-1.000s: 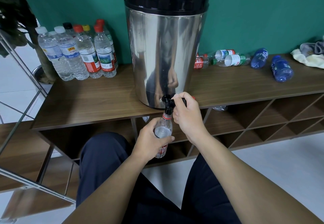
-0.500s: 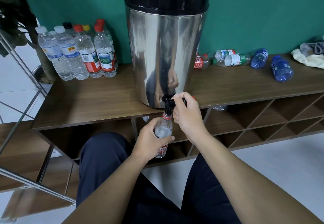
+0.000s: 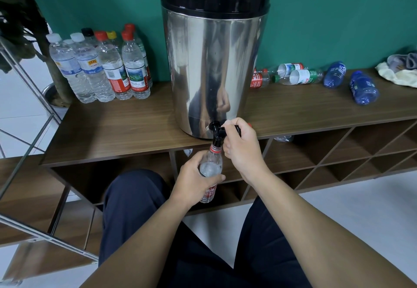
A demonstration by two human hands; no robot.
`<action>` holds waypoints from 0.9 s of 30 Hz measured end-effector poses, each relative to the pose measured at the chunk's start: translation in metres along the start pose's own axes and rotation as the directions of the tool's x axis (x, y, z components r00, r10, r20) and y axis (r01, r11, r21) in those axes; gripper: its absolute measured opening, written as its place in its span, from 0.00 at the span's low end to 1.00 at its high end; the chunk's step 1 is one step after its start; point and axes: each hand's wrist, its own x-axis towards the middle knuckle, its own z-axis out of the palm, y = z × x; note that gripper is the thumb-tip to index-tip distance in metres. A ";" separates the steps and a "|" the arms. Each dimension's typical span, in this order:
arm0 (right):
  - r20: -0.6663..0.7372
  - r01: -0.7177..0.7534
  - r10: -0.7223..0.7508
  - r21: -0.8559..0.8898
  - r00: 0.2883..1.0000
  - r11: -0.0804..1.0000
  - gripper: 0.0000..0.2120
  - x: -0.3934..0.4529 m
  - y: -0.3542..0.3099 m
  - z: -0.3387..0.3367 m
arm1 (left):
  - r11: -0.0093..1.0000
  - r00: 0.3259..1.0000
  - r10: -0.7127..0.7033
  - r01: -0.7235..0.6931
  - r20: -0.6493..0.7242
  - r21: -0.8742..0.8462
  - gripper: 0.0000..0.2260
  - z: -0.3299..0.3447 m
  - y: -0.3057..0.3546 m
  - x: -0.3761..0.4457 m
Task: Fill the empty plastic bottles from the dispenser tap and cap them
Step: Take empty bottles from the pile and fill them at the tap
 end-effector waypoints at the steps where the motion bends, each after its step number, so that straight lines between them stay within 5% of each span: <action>1: -0.001 0.001 -0.001 0.004 1.000 1.000 0.10 0.000 0.000 0.000 | 1.000 1.000 0.001 -0.001 0.002 -0.002 0.29 0.000 0.000 0.000; 27: 0.001 0.001 -0.001 0.005 1.000 1.000 0.11 0.000 0.001 0.000 | 1.000 1.000 0.015 -0.014 0.010 -0.021 0.29 0.000 -0.001 0.001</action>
